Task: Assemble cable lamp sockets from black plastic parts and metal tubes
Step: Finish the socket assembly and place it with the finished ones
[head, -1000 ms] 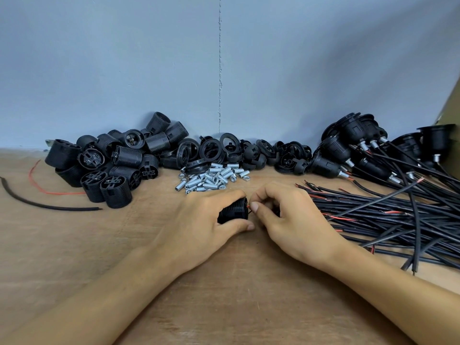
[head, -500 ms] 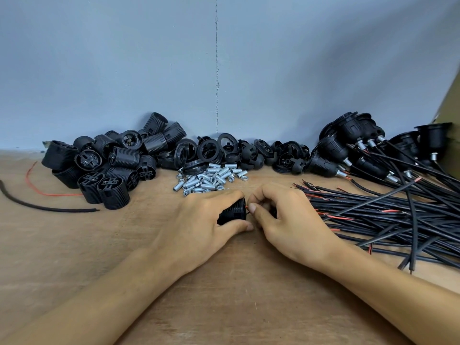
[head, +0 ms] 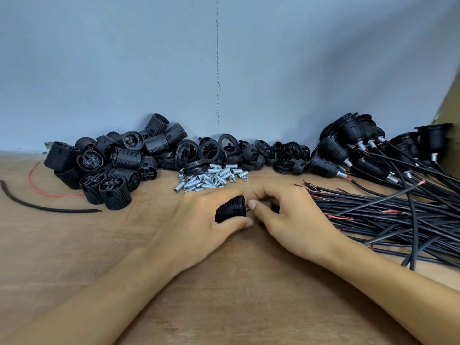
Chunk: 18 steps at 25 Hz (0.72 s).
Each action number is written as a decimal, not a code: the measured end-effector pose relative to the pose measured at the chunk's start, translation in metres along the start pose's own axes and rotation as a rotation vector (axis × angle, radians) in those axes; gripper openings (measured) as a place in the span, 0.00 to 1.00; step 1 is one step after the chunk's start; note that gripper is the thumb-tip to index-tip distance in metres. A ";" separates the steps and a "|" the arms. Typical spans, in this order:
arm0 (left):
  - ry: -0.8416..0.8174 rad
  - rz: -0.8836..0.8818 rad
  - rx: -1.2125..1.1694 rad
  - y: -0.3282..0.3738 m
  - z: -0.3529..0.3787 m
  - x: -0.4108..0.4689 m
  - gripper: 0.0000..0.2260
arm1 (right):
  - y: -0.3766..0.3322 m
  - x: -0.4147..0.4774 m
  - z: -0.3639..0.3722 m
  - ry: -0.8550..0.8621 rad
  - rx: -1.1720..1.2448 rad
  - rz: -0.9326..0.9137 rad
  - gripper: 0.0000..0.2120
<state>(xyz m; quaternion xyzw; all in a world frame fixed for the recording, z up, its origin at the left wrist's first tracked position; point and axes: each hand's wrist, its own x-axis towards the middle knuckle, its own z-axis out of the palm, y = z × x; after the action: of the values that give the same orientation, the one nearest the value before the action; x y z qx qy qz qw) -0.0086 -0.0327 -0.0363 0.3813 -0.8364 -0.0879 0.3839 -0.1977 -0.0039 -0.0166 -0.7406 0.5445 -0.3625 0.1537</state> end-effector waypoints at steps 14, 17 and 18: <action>0.118 -0.237 -0.211 -0.004 -0.005 0.003 0.19 | 0.016 0.009 -0.032 -0.252 -0.114 0.036 0.22; 0.108 -0.229 -0.219 -0.009 -0.003 0.003 0.21 | 0.019 0.008 -0.027 -0.188 -0.081 0.031 0.23; 0.099 -0.226 -0.236 -0.010 -0.003 0.003 0.21 | 0.019 0.008 -0.026 -0.172 -0.053 0.034 0.22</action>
<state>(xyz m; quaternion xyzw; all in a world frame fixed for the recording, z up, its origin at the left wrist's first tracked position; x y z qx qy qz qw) -0.0023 -0.0413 -0.0369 0.4292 -0.7522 -0.2092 0.4542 -0.2284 -0.0137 -0.0074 -0.7635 0.5510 -0.2805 0.1866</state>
